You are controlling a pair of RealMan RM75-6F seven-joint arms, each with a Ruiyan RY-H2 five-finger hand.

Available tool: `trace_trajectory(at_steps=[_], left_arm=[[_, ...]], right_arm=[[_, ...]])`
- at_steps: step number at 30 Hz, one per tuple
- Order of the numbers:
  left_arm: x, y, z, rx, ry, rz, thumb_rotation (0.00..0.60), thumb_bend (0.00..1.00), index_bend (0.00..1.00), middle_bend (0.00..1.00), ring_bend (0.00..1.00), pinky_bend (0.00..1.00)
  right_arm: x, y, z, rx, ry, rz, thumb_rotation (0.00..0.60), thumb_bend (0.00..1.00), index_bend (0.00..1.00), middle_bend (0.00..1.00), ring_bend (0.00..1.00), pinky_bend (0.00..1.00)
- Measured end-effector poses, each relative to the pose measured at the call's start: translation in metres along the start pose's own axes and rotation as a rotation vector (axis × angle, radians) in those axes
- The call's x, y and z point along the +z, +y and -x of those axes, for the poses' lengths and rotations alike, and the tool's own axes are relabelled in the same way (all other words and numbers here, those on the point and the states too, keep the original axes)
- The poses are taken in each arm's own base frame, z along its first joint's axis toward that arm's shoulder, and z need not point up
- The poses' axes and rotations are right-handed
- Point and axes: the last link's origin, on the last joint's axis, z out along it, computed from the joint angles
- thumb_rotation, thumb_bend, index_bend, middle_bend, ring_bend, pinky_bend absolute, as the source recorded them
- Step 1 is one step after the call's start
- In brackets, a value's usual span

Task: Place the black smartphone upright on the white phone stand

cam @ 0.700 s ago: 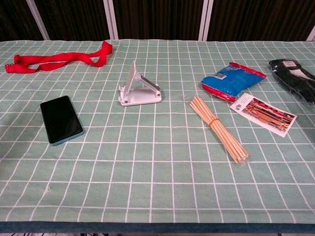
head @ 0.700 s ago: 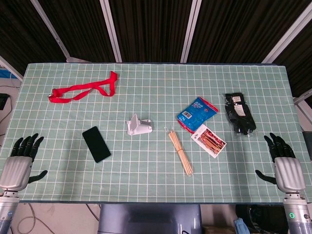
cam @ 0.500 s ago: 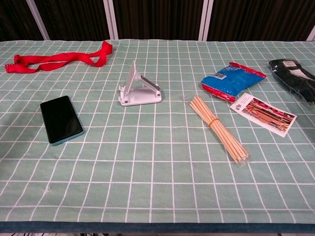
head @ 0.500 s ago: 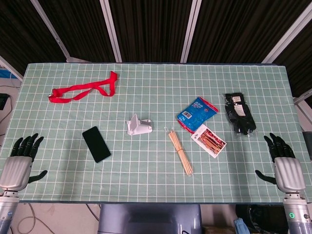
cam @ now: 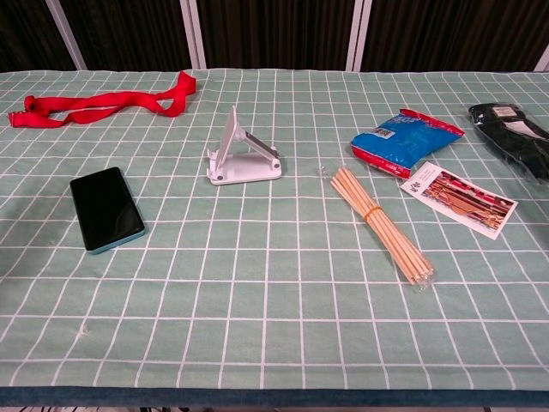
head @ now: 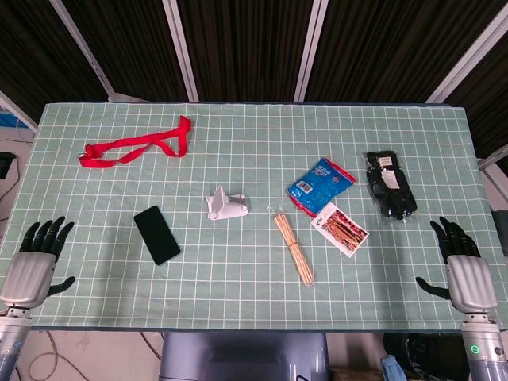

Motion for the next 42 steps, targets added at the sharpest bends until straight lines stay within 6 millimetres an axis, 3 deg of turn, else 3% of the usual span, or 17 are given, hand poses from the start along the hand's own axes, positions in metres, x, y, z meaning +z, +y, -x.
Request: trace_trajectory(at_steps=[10,16,22,28,42], left_arm=[[0.033,0.017,-0.004,0.115,-0.043,0.127,0.600,0.04,0.00,0.00,0.00,0.00],[0.077,0.040,-0.013,0.218,-0.116,0.236,0.600,0.04,0.00,0.00,0.00,0.00],[0.108,0.057,-0.021,0.296,-0.141,0.307,0.600,0.04,0.04,0.05,0.00,0.00],[0.125,0.073,-0.021,0.349,-0.176,0.378,0.600,0.04,0.16,0.11,0.00,0.00],[0.152,0.099,0.000,0.481,-0.318,0.483,0.600,0.04,0.18,0.15,0.00,0.00]], right_arm=[[0.005,0.000,0.002,0.038,-0.022,0.015,0.600,0.10,0.00,0.00,0.00,0.15],[0.007,0.001,0.001,0.060,-0.025,0.035,0.600,0.10,0.00,0.00,0.00,0.15],[0.007,0.001,0.001,0.066,-0.031,0.042,0.600,0.10,0.00,0.00,0.00,0.15],[0.008,0.002,0.001,0.080,-0.032,0.049,0.600,0.10,0.00,0.00,0.00,0.15],[0.009,0.004,0.000,0.103,-0.041,0.063,0.600,0.10,0.00,0.00,0.00,0.15]])
